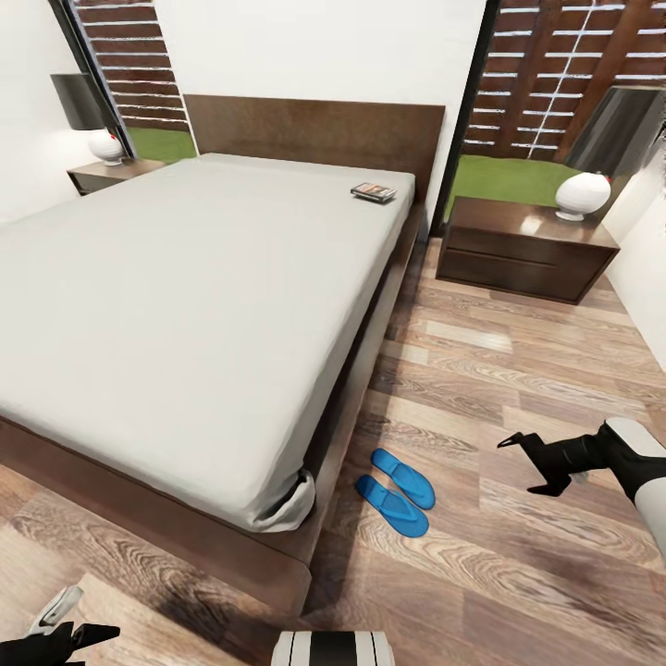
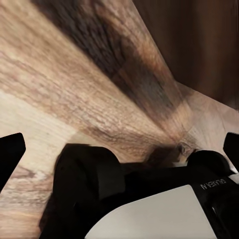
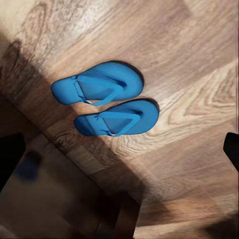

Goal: In the bedroom, move the book from the bed onto either nightstand, and place the two sandals side by side next to the bed.

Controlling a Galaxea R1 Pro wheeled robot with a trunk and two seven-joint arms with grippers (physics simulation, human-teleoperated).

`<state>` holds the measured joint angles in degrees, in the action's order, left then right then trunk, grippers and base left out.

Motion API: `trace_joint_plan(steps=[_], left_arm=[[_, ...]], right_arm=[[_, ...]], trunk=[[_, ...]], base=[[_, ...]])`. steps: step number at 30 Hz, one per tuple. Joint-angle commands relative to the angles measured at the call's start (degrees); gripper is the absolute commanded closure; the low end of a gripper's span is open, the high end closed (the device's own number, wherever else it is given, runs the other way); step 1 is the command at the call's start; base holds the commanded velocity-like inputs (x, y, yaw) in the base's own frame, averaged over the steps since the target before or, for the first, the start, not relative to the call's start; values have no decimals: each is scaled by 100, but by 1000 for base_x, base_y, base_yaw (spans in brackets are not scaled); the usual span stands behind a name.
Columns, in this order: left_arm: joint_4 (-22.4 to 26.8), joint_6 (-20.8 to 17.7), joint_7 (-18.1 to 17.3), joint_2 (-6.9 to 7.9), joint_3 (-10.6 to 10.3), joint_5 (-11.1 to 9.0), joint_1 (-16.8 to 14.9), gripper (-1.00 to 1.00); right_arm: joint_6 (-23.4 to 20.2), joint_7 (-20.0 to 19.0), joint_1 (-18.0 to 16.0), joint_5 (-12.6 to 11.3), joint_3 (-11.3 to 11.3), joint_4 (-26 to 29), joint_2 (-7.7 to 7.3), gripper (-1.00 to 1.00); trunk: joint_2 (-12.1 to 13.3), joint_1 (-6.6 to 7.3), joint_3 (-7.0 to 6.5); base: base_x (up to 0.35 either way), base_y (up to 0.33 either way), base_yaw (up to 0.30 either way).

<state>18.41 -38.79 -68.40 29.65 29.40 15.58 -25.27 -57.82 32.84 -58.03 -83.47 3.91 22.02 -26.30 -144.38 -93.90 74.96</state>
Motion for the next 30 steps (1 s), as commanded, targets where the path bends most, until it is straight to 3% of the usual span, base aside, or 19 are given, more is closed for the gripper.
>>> trace_joint_plan(steps=[1,10,17,24,30], left_arm=[[3,-50,-37,-4,48,60,-5,-100],[4,-50,-41,-8,43,59,-5,-100],[3,-50,-40,-11,40,59,-5,-100],[3,-50,-41,-5,46,66,-5,-100],[3,-50,-37,-4,47,68,-5,-100]], right_arm=[[-14,55,0,-39,31,5,2,-100],[-64,-393,238,355,30,30,-107,-100],[-69,-1053,405,876,31,37,-153,-100],[-55,-1948,605,1587,25,48,-173,-100],[-41,-2729,765,2442,17,59,-156,-100]], trunk=[[0,3,-19],[12,27,-218],[21,45,-373],[31,63,-528],[39,78,-661]], base=[[0,0,0],[0,0,0],[0,0,0],[0,0,0],[0,0,0]])
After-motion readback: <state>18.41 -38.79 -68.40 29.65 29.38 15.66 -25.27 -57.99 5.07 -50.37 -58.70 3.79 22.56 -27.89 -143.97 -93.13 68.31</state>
